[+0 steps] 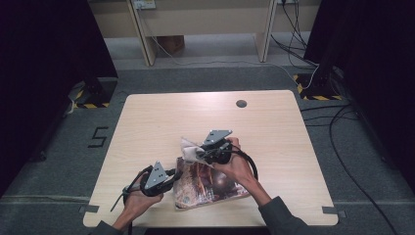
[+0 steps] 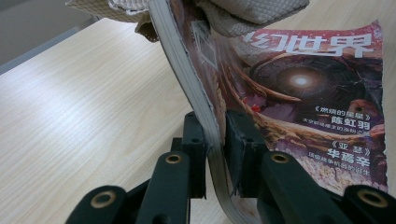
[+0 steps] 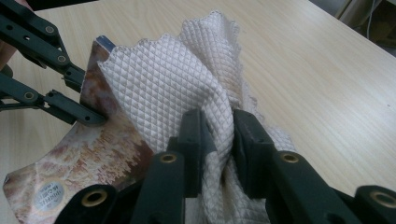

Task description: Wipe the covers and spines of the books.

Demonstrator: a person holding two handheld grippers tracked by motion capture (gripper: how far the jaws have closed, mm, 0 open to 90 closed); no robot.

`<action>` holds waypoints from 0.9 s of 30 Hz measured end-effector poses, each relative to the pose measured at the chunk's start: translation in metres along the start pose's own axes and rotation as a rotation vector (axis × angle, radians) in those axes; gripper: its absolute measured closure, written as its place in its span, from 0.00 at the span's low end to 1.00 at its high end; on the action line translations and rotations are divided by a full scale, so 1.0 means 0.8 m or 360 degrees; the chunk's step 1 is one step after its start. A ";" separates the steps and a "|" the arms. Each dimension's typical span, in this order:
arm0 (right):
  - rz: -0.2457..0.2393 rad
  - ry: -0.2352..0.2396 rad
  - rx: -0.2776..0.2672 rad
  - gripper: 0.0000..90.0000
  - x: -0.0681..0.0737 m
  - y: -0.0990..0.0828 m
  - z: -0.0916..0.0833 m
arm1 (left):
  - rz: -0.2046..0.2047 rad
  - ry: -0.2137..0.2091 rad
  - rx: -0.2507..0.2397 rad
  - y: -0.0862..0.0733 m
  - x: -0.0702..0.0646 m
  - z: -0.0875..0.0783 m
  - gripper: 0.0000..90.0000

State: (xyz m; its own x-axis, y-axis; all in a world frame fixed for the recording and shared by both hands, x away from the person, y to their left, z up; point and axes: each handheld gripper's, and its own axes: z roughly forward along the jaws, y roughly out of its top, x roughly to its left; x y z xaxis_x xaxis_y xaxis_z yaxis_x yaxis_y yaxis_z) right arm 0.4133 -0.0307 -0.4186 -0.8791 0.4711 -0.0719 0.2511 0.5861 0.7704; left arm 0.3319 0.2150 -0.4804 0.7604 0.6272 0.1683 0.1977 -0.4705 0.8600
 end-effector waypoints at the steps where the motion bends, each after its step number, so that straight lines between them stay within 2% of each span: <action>1: 0.0017 0.0005 0.0001 0.83 -0.002 -0.001 0.001 | 0.0001 0.0006 -0.0003 0.000 0.000 0.001 0.87; 4: 0.0029 -0.0022 0.0028 0.83 -0.012 -0.009 0.003 | 0.0004 0.0001 0.0004 -0.001 0.000 0.000 0.87; 18: 0.0242 -0.0138 0.0161 0.83 -0.074 -0.058 0.002 | 0.0005 0.0003 -0.0003 0.000 0.000 0.001 0.86; 21: 0.0271 -0.0142 0.0161 0.83 -0.078 -0.063 0.001 | 0.0006 0.0006 -0.0003 0.000 0.000 0.001 0.86; 24: 0.0237 -0.0160 0.0174 0.83 -0.075 -0.059 0.000 | 0.0003 0.0002 -0.0005 0.000 0.000 0.000 0.86; 27: 0.0211 -0.0118 0.0141 0.83 -0.066 -0.050 -0.001 | 0.0008 0.0007 -0.0007 0.001 0.000 0.000 0.86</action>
State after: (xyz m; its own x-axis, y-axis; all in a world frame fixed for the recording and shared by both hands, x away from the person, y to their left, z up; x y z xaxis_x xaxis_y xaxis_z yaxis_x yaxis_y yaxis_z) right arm 0.4493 -0.0799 -0.4449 -0.8044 0.5937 -0.0221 0.4007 0.5697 0.7176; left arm 0.3319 0.2150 -0.4798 0.7585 0.6278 0.1747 0.1912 -0.4707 0.8613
